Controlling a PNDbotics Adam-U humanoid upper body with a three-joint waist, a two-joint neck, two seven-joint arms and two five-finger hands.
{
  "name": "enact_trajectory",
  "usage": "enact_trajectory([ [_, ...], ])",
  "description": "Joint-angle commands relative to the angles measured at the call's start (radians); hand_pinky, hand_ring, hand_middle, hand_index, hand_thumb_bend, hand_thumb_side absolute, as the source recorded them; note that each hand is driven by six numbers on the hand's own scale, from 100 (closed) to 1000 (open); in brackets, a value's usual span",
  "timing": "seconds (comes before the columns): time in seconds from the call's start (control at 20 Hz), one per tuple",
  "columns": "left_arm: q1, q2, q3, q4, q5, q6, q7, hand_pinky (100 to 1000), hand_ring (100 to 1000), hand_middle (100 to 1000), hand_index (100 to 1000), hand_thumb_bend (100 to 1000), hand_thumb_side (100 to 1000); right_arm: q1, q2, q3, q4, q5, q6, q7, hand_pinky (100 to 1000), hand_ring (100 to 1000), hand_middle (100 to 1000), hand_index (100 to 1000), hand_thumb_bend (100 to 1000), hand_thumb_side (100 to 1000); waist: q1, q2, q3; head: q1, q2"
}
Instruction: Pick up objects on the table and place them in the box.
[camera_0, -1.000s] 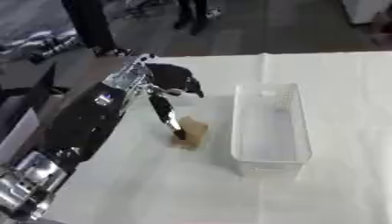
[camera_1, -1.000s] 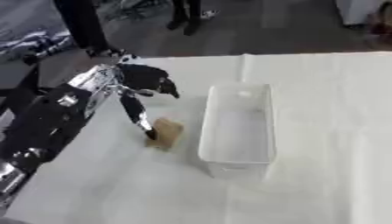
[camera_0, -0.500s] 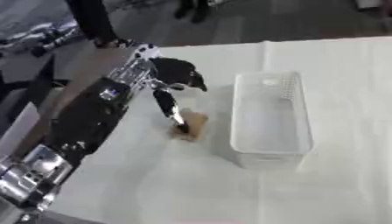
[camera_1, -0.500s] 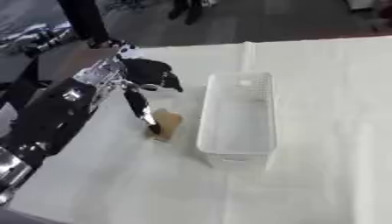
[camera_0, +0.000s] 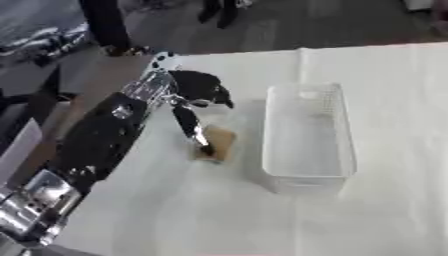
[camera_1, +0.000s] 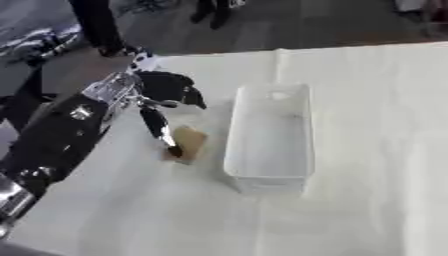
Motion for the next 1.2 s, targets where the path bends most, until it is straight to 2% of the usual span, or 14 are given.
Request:
enact_trajectory([
  [0.05, -0.013, 0.026, 0.009, -0.001, -0.013, -0.001, -0.01, 945, 801, 812, 929, 1000, 1000, -0.014, -0.008, -0.004, -0.013, 0.002, -0.001, 0.0, 100, 103, 152, 421, 116, 984, -0.008, -0.022, 0.007, -0.004, -0.01],
  [0.3, -0.015, 0.02, 0.005, 0.01, -0.033, 0.0, -0.023, 945, 796, 807, 927, 1000, 1000, -0.009, -0.014, -0.006, -0.013, 0.005, 0.0, -0.003, 100, 102, 152, 421, 117, 985, -0.013, -0.027, 0.018, -0.003, 0.004],
  [0.5, -0.012, 0.014, 0.001, 0.013, -0.04, -0.005, -0.02, 944, 796, 809, 927, 1000, 1000, -0.008, -0.016, -0.004, -0.013, 0.005, -0.001, -0.003, 100, 102, 152, 421, 117, 985, -0.016, -0.029, 0.019, -0.006, 0.003],
  [0.75, -0.014, 0.0, -0.023, 0.0, -0.054, -0.032, -0.007, 951, 802, 814, 935, 1000, 1000, -0.008, -0.015, -0.002, -0.013, 0.005, -0.001, -0.001, 100, 102, 151, 421, 116, 988, -0.015, -0.029, 0.015, -0.002, 0.011],
  [0.9, -0.021, -0.011, -0.038, -0.007, -0.082, -0.038, -0.005, 952, 795, 788, 910, 1000, 1000, -0.008, -0.013, -0.002, -0.013, 0.006, -0.001, -0.001, 100, 103, 151, 421, 115, 990, -0.012, -0.03, 0.012, 0.002, 0.016],
  [1.05, -0.027, -0.023, -0.046, -0.004, -0.111, -0.038, -0.003, 943, 778, 769, 904, 1000, 1000, -0.01, -0.011, -0.002, -0.013, 0.007, -0.002, -0.001, 100, 104, 150, 421, 111, 993, -0.009, -0.031, 0.01, 0.007, 0.02],
  [1.15, -0.029, -0.027, -0.048, -0.002, -0.131, -0.036, 0.0, 928, 744, 750, 897, 1000, 1000, -0.012, -0.01, -0.003, -0.013, 0.007, -0.004, -0.001, 100, 104, 150, 421, 109, 995, -0.008, -0.031, 0.008, 0.008, 0.022],
  [1.2, -0.029, -0.028, -0.048, -0.001, -0.14, -0.035, 0.003, 886, 699, 730, 886, 1000, 1000, -0.012, -0.009, -0.003, -0.013, 0.007, -0.005, -0.002, 100, 104, 150, 421, 107, 996, -0.007, -0.031, 0.007, 0.008, 0.024],
])
